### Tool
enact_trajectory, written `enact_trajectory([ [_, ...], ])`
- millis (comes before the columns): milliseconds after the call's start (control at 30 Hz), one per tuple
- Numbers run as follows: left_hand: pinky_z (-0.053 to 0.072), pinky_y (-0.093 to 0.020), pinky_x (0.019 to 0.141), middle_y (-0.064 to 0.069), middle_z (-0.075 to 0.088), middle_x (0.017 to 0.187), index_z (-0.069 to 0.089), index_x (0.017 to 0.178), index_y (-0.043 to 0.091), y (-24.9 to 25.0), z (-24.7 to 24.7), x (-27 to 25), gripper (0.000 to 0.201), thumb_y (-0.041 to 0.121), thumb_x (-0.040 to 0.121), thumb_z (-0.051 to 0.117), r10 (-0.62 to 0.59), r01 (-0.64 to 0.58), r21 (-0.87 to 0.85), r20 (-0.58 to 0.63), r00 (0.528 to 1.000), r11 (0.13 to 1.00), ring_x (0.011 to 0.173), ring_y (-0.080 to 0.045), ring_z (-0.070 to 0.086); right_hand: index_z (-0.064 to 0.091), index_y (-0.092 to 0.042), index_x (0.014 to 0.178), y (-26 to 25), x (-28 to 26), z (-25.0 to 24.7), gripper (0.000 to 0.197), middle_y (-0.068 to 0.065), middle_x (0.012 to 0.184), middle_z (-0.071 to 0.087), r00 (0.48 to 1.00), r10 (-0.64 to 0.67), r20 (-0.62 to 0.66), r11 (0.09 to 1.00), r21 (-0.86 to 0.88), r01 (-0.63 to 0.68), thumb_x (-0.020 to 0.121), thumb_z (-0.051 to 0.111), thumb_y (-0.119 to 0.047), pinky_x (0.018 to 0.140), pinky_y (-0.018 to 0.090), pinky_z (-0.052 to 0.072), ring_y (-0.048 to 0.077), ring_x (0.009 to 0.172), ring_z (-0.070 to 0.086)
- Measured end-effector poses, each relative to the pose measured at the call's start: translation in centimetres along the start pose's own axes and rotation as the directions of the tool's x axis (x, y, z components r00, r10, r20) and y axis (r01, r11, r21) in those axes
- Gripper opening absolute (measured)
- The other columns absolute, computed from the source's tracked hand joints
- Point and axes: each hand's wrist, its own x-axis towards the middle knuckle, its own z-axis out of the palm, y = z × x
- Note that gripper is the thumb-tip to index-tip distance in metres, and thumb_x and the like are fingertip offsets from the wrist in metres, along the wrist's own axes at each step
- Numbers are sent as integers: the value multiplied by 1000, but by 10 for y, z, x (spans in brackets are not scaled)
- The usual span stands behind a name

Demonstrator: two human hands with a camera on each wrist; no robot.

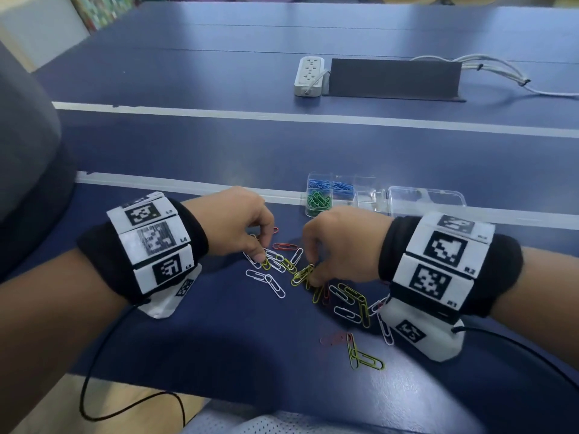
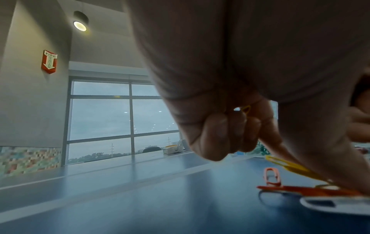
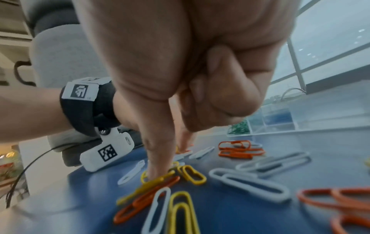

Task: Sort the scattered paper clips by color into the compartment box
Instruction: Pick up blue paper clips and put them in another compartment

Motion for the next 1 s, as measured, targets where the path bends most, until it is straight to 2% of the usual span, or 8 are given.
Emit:
enact_trajectory([
  [100, 43, -32, 71, 0, 56, 79, 68, 74, 25, -2, -1, -2, 15, 37, 68, 76, 7, -7, -31, -12, 1000, 999, 76, -14, 49, 61, -26, 75, 7, 0, -6, 16, -9, 65, 50, 1000, 3, -9, 994, 112, -2, 74, 70, -39, 55, 23, 37, 14, 69, 49],
  [233, 40, -27, 62, 5, 48, 63, 65, 72, 27, -4, -3, -5, 13, 33, 69, 76, 3, -7, -92, -43, 999, 996, 64, -11, 48, 50, -24, 64, 15, 2, -13, 23, -6, 56, 43, 998, 58, -19, 971, 234, -52, 80, 63, -34, 52, 22, 33, 5, 54, 41],
  [367, 34, -25, 57, 5, 43, 63, 68, 82, 27, -8, -6, -6, 19, 32, 68, 78, -38, 33, -72, -77, 996, 997, 58, -7, 44, 39, -18, 54, 16, 8, -11, 30, -3, 52, 43, 990, 139, -23, 905, 408, -118, 78, 56, -21, 55, 26, 38, 15, 50, 43],
  [467, 39, -27, 63, 6, 43, 65, 69, 86, 29, -12, -6, -7, 22, 30, 66, 79, -55, 53, -38, -58, 997, 998, 60, -5, 43, 33, -19, 49, 15, 13, -9, 37, 4, 52, 47, 992, 122, 18, 758, 643, -105, 77, 51, -4, 56, 33, 38, 23, 49, 49],
  [600, 41, -28, 65, 6, 45, 64, 68, 90, 32, -15, -6, -8, 29, 24, 65, 80, -46, 42, -81, -46, 998, 996, 61, -8, 45, 33, -15, 53, 15, 17, -8, 36, 9, 56, 58, 994, 67, 85, 600, 792, -108, 77, 44, 9, 56, 35, 34, 29, 59, 46],
  [733, 42, -19, 63, 9, 57, 64, 59, 97, 30, -21, -9, -11, 44, 15, 62, 83, -57, 37, -311, -56, 997, 950, 53, -1, 49, 32, -16, 57, 15, 21, -8, 38, 7, 57, 65, 990, 52, 130, 525, 840, -138, 77, 42, 14, 51, 30, 33, 25, 52, 42],
  [867, 52, -32, 74, 6, 65, 75, 58, 102, 26, -24, -8, -12, 48, 9, 63, 82, -57, 48, -461, -5, 998, 886, 61, -10, 61, 33, -17, 66, 15, 24, -8, 37, 9, 70, 66, 985, 64, 163, 512, 841, -172, 81, 41, 15, 45, 25, 38, 20, 48, 45],
  [1000, 43, -17, 62, 9, 60, 66, 61, 91, 30, -25, -7, -11, 33, 19, 66, 81, -62, 45, -323, -42, 997, 946, 52, 1, 51, 45, -14, 84, 15, 26, -4, 27, 11, 78, 66, 977, 65, 202, 559, 803, -204, 83, 45, 12, 41, 20, 38, 20, 50, 49],
])
